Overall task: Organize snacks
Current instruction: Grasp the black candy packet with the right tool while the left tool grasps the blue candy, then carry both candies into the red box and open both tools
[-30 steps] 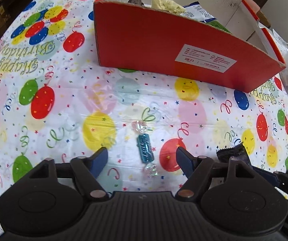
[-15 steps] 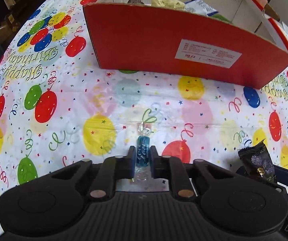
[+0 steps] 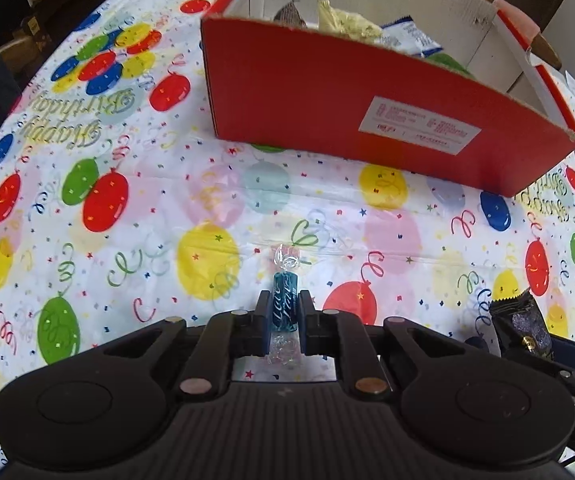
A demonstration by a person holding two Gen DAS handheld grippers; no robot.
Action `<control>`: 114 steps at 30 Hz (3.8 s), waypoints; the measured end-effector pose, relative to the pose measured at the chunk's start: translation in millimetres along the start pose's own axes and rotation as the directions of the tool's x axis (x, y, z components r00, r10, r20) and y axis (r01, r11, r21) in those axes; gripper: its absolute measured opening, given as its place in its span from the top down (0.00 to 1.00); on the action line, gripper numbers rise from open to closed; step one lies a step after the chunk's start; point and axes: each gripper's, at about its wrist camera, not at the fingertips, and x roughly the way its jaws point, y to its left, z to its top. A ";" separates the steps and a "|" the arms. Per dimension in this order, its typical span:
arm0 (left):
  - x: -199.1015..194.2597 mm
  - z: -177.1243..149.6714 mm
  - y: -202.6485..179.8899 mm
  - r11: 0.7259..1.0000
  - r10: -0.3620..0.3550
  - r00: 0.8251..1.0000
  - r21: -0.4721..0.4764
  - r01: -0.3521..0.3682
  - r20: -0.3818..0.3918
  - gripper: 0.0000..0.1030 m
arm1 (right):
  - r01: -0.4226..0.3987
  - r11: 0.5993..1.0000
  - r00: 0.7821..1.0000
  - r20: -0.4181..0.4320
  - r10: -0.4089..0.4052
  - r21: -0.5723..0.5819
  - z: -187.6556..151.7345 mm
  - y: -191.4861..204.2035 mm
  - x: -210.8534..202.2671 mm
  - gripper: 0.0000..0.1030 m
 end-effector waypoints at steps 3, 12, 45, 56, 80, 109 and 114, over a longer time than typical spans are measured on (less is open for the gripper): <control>-9.7 0.8 -0.7 1.000 -0.010 1.000 -0.011 0.010 0.009 0.88 | -0.018 1.000 1.000 0.010 0.018 -0.014 0.3 -0.9 -7.5 0.65; -44.4 7.1 -8.8 0.999 -0.035 0.998 -0.020 0.036 0.056 0.88 | -0.031 0.996 0.995 0.095 0.039 -0.087 15.2 -0.4 -37.3 0.65; -63.7 133.2 -22.5 0.997 -0.070 0.985 -0.008 0.073 0.155 0.88 | -0.082 0.993 0.977 0.191 0.097 -0.085 160.2 -12.2 -28.7 0.65; -47.8 101.0 -25.7 0.983 -0.103 0.988 0.162 0.083 0.116 0.88 | -0.117 0.991 0.972 0.198 0.128 -0.071 148.6 -13.7 -28.6 0.65; 36.6 48.1 -35.4 0.988 -0.066 0.998 0.141 0.067 -0.016 0.58 | -0.100 0.995 0.991 0.085 0.101 -0.013 31.3 -27.6 -23.2 0.65; -22.9 37.9 -17.6 0.993 -0.118 0.992 0.021 0.117 0.039 0.89 | -0.095 0.995 0.988 0.124 0.092 0.019 34.8 -34.1 -39.8 0.65; -51.9 46.8 -16.9 0.993 -0.120 0.988 0.009 0.120 0.095 0.89 | -0.117 0.993 0.982 0.150 0.112 0.022 48.4 -34.7 -47.7 0.65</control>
